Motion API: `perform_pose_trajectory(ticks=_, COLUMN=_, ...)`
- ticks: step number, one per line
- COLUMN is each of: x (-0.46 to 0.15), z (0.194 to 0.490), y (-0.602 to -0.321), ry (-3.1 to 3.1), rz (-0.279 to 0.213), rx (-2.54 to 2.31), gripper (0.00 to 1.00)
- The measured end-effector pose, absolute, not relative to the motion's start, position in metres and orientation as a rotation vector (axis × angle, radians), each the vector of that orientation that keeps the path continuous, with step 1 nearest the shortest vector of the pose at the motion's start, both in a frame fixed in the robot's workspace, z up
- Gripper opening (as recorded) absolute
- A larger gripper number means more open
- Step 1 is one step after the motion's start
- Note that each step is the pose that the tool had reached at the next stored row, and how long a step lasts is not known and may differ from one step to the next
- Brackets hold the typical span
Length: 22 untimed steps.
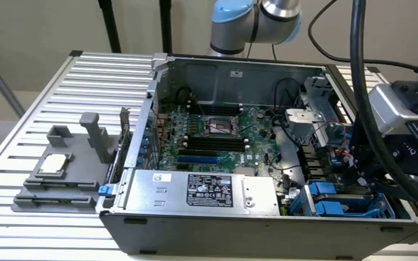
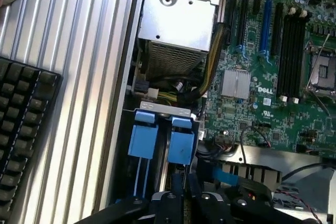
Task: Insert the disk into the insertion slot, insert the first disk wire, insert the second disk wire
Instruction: 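Insert the first disk wire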
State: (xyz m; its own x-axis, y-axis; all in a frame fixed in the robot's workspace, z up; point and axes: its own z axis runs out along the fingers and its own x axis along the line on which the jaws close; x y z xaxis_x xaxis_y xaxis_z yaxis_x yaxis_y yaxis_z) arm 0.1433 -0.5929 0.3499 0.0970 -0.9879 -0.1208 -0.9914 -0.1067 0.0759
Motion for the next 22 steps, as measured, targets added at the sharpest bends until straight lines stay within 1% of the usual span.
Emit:
perform_pose_trajectory(ticks=12, x=0.1433, z=0.3498, y=-0.5929, ry=2.281, rz=0.208, rx=-2.101, gripper=0.16)
perform_pose_trajectory(ticks=19, x=0.1433, z=0.3499, y=-0.5926, ry=2.353, rz=0.161, rx=-2.060, gripper=0.16)
perform_pose_trajectory(ticks=22, x=0.1433, z=0.3499, y=-0.5909, ry=2.365, rz=0.152, rx=-2.052, gripper=0.16)
